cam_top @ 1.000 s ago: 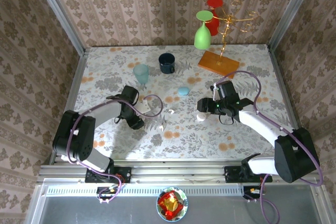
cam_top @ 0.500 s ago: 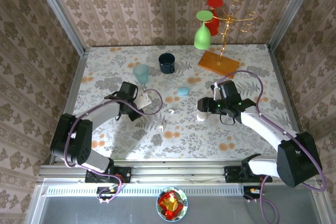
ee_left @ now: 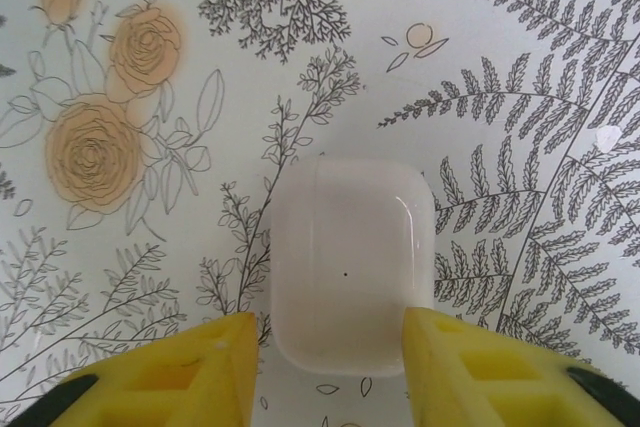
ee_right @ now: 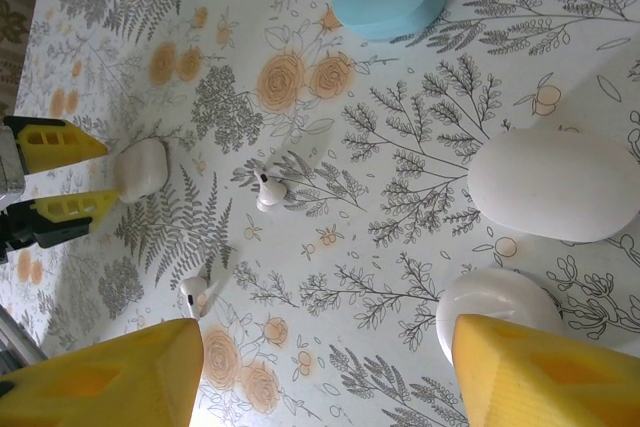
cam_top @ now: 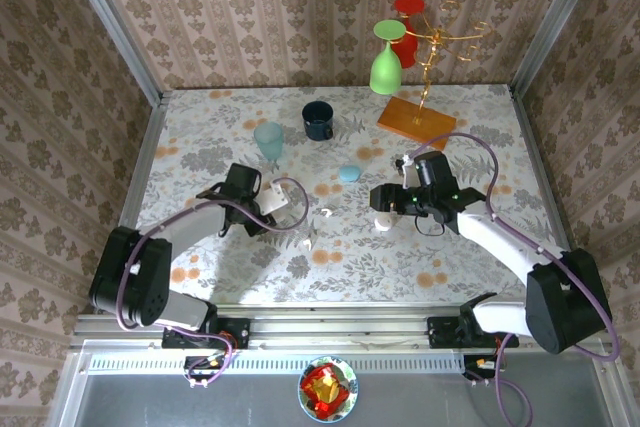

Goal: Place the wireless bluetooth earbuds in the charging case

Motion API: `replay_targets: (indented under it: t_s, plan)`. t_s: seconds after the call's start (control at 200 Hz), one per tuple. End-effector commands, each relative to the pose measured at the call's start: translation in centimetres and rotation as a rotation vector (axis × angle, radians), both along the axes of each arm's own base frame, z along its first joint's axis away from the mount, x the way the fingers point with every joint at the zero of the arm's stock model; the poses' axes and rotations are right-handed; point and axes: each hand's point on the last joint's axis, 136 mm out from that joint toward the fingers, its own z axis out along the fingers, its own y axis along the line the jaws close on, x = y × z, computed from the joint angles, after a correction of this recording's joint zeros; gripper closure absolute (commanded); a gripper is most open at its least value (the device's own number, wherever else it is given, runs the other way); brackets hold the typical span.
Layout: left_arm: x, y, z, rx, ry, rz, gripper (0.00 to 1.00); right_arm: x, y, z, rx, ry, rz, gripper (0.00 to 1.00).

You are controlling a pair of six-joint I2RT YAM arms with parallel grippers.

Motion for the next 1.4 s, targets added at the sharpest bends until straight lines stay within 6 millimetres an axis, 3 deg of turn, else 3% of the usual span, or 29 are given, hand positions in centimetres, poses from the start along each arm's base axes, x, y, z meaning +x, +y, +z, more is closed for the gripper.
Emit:
replay_targets:
  t_s: [0.0,0.095,0.145,0.435,0.65,0.855,0.99,1.105,1.395]
  plan:
    - [0.0,-0.3,0.1,-0.01,0.032,-0.018,0.47,0.7,0.9,1.0,0.045,-0.011,0.019,0.32]
    - [-0.4,-0.6,0.1,-0.016,0.065,-0.037,0.25,0.8,1.2,1.1,0.053,-0.008,0.027,0.32]
    - [-0.3,-0.6,0.0,-0.009,0.084,-0.034,0.18,0.8,1.2,0.9,0.053,-0.005,0.03,0.32]
    - [0.0,-0.3,-1.4,0.01,0.238,-0.027,0.14,0.8,1.3,0.5,0.056,0.005,0.027,0.32]
    - [-0.6,-0.5,-2.9,0.025,0.358,-0.049,0.22,0.7,1.0,0.3,0.04,0.007,0.017,0.32]
    - [0.0,-0.8,-3.4,-0.007,0.353,-0.017,0.5,0.5,0.9,0.1,0.033,0.009,0.02,0.32]
    - [-0.3,-0.7,-3.2,-0.014,0.338,-0.02,0.5,0.5,0.7,0.0,0.024,0.006,0.016,0.32]
    - [-0.2,-0.7,-2.5,-0.026,0.303,-0.015,0.59,0.5,0.8,0.2,0.027,0.002,0.02,0.32]
    - [0.4,-1.6,-0.3,-0.081,0.157,-0.041,0.61,0.4,1.1,1.3,0.07,-0.018,0.019,0.32]
